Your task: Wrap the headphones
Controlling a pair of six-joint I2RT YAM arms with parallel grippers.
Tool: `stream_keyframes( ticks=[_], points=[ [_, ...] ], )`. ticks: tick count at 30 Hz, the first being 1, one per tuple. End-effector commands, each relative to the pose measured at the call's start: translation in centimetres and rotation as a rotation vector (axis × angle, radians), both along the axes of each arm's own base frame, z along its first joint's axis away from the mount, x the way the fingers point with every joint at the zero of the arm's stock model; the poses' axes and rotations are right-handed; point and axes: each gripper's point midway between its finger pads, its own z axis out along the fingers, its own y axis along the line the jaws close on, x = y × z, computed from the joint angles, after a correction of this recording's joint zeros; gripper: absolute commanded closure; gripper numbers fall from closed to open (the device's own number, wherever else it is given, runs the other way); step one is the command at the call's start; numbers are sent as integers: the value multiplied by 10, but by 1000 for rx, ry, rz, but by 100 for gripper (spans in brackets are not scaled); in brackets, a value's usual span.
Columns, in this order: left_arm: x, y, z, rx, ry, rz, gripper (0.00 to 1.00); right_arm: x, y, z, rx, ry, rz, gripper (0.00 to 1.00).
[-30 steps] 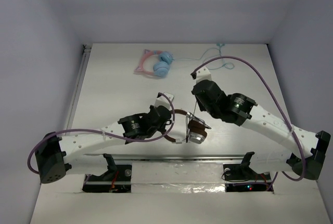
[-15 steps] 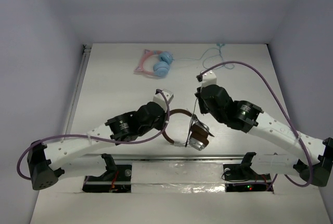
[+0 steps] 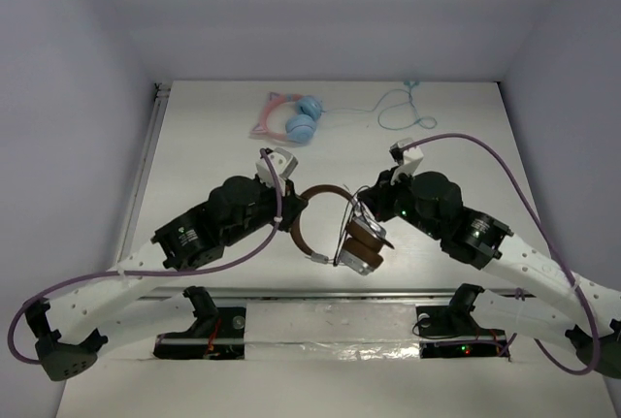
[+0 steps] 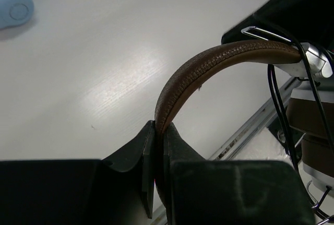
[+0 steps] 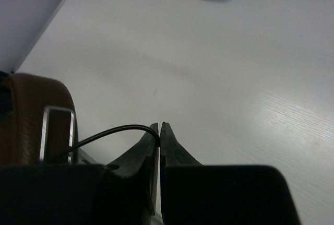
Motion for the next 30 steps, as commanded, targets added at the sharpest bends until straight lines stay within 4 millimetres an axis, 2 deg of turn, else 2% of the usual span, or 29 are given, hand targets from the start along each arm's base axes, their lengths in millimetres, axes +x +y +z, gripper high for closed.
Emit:
stream_keyframes(
  ticks=[1, 2, 5, 9, 11, 12, 14, 16, 18, 20, 21, 23, 26, 27, 28, 30],
  points=[
    [6, 6, 87, -212, -133, 19, 100, -6, 20, 7, 146, -8, 81, 100],
    [8, 9, 94, -230, -143, 23, 100, -8, 25, 13, 197, -21, 100, 100],
    [7, 6, 114, -282, -163, 5, 100, -13, 34, 5, 257, -12, 141, 100],
    [12, 11, 144, -356, -199, 44, 100, -26, 48, 10, 347, -33, 240, 100],
    [17, 13, 152, -376, -209, 75, 100, -31, 51, 19, 404, -61, 275, 100],
    [17, 13, 158, -392, -215, 75, 100, -34, 51, 10, 414, -54, 282, 100],
    [17, 6, 162, -409, -215, 55, 100, -34, 52, 19, 472, -85, 286, 92],
    [20, -1, 163, -411, -203, 46, 100, -29, 51, 15, 477, -90, 257, 80],
    [22, -4, 165, -408, -204, 41, 100, -25, 48, 14, 467, -102, 234, 79],
    [23, -4, 172, -418, -207, 48, 100, -21, 43, 15, 460, -125, 206, 66],
    [22, -3, 175, -424, -212, 50, 100, -22, 42, 15, 459, -131, 206, 65],
    [24, -3, 177, -423, -211, 56, 100, -15, 34, 15, 449, -154, 157, 64],
    [26, -3, 182, -424, -207, 71, 100, -18, 30, 20, 442, -178, 159, 67],
    [27, -2, 186, -429, -209, 75, 100, -19, 28, 23, 449, -186, 160, 71],
    [30, -3, 184, -425, -203, 90, 100, -19, 28, 24, 451, -189, 161, 79],
    [32, -1, 188, -445, -196, 114, 100, -21, 28, 24, 461, -189, 165, 86]
  ],
)
